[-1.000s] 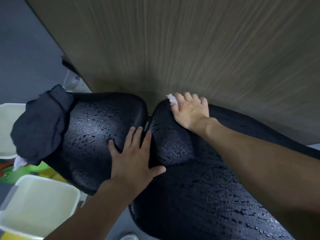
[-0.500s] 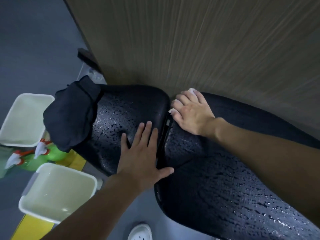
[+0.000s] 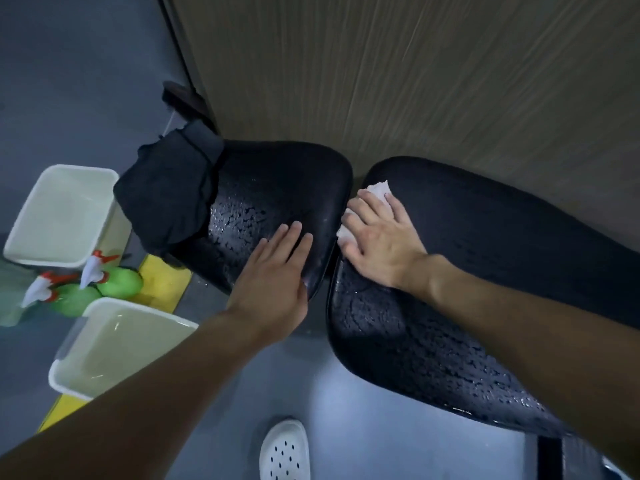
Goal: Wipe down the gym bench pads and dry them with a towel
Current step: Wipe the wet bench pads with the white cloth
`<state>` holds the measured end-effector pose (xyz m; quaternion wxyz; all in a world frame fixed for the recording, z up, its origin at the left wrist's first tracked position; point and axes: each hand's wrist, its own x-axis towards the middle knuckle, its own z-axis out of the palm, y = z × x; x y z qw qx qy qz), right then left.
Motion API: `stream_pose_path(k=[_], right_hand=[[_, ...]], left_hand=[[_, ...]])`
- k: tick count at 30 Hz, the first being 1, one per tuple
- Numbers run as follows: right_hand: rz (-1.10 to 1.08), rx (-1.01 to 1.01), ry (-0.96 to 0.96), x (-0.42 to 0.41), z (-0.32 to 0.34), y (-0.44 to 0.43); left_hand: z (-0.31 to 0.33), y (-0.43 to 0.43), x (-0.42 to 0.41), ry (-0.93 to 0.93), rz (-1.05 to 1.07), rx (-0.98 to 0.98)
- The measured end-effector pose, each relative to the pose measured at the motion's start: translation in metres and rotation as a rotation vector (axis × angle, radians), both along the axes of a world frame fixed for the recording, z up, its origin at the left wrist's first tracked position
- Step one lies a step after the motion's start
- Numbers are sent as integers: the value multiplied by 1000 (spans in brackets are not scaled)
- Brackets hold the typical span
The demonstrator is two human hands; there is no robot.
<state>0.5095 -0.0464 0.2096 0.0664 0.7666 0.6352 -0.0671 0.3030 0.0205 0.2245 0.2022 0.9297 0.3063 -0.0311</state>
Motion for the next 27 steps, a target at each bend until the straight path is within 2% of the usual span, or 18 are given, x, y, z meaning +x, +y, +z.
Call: stream_pose_path(k=[6, 9, 12, 16, 19, 22, 24, 27], right_hand=[[28, -6, 63, -32, 5, -38], [183, 62, 125, -69, 3, -81], [340, 24, 23, -86, -3, -109], [250, 68, 58, -87, -5, -96], [135, 67, 23, -96, -8, -96], [226, 8, -99, -99, -10, -126], [282, 23, -104, -93, -11, -150], [353, 46, -117, -79, -15, -183]], left_hand=[[8, -20, -7, 26, 69, -60], [7, -37, -7, 35, 122, -81], [8, -46, -3, 36, 172, -127], [9, -45, -5, 35, 192, -150], [3, -45, -7, 21, 157, -135], [6, -45, -2, -14, 175, -150], [7, -50, 2, -59, 150, -147], [4, -67, 9, -102, -33, -131]])
